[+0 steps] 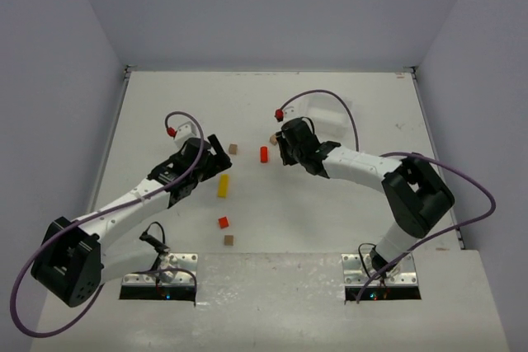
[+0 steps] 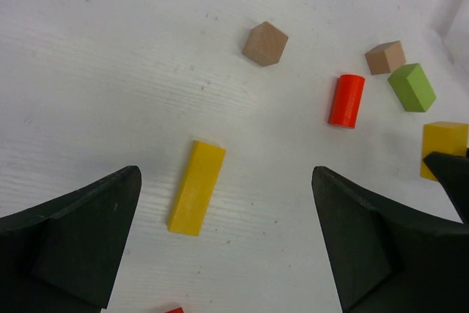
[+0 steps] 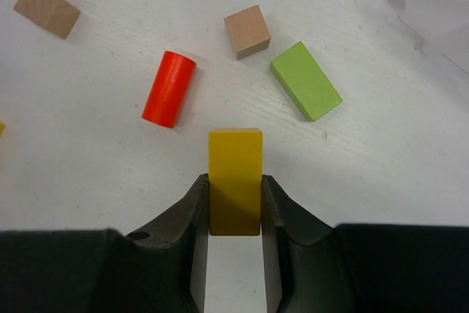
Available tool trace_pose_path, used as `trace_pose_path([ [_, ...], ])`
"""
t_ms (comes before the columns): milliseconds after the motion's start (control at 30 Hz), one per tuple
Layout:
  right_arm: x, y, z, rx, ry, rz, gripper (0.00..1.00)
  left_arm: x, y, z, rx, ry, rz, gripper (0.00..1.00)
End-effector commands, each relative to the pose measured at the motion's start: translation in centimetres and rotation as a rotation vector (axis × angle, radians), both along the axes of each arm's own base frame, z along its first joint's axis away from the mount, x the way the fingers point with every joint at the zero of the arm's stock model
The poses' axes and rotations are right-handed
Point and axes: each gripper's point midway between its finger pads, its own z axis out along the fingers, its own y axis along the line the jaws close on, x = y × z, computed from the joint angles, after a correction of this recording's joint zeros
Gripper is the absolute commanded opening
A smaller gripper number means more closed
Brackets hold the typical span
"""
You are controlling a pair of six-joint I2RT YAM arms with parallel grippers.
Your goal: Build the wood block tower
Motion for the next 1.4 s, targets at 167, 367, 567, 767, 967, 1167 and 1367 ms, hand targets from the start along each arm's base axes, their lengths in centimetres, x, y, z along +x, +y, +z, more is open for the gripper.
trace_pose_path([
  [167, -4.7, 2.2, 1.6, 0.048, -0.012, 0.0, 0.11, -3.1, 2.2, -1.2, -0.029, 0.007, 0.07, 1.0],
  [367, -6.1, 6.1, 2.1, 0.099, -0.006, 0.202, 0.11, -4.3, 2.8, -1.4, -0.053, 0.001, 0.09, 1.0],
  [567, -6.6, 6.1, 2.1, 0.103, -0.009, 0.232, 0.12, -4.8, 3.7, -0.9, -0.048, -0.017, 0.119, 1.0],
  [767, -7.0, 4.6, 1.6, 0.065, 0.003, 0.189, 0.13, -4.9, 3.8, -1.1, -0.044, -0.008, 0.129, 1.0],
  [967, -7.9, 2.0, 0.0, -0.003, 0.054, 0.104, 0.13, -5.0, 3.6, -1.6, -0.041, 0.017, 0.126, 1.0],
  [1167, -8.9, -0.7, -1.4, -0.036, 0.084, -0.037, 0.13, -5.0, 3.3, -1.8, -0.054, 0.022, 0.118, 1.0],
  [1367, -10.0, 0.9, -2.3, 0.001, 0.124, -0.022, 0.13, -5.0, 3.0, -1.5, -0.073, 0.016, 0.111, 1.0],
])
